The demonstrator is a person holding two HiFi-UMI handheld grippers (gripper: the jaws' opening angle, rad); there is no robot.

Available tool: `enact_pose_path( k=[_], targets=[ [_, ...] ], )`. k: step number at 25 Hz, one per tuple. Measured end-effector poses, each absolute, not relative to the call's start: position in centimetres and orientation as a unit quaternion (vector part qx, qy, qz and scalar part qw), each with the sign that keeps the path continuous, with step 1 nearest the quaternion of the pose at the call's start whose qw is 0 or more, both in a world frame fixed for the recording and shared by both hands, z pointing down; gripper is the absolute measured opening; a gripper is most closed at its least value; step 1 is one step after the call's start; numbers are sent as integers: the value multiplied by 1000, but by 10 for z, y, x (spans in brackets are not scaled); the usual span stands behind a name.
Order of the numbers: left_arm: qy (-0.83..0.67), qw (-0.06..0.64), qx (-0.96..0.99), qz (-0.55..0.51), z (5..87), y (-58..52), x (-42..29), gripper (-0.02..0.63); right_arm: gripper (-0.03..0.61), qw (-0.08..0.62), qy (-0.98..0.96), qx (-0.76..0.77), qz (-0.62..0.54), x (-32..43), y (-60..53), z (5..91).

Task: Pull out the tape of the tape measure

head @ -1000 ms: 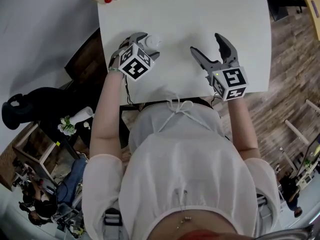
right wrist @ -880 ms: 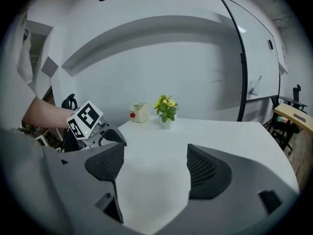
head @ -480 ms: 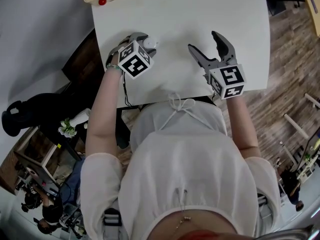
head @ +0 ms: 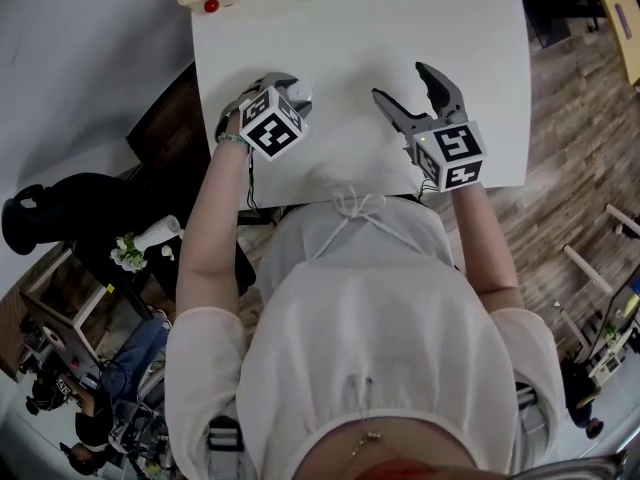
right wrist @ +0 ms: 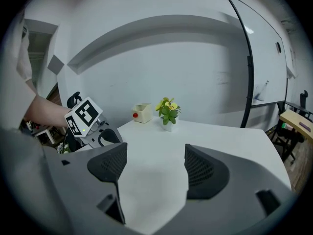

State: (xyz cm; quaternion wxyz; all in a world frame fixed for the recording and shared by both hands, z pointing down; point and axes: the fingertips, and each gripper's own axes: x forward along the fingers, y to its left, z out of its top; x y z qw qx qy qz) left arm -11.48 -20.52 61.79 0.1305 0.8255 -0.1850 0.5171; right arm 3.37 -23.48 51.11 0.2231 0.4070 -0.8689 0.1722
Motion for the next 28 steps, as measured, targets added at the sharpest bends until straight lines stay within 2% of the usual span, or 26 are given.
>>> enact_pose_path(
  k=[5, 12, 16, 19, 28],
  targets=[
    [-204, 102, 846, 481, 564, -208, -88, 227, 368, 231, -893, 358, 146, 31, -230, 496],
    [-195, 59, 862, 465, 498, -207, -48, 227, 327, 245, -931, 254, 98, 14, -213, 467],
    [-187, 42, 865, 464, 478, -197, -29, 227, 281, 250, -941, 210, 91, 14, -197, 461],
    [-182, 48, 866, 464, 475, -191, -18, 227, 215, 259, -941, 189, 111, 16, -188, 468],
    [-164, 53, 867, 467, 470, -179, 6, 227, 112, 301, -940, 133, 93, 14, -169, 470]
  ],
)
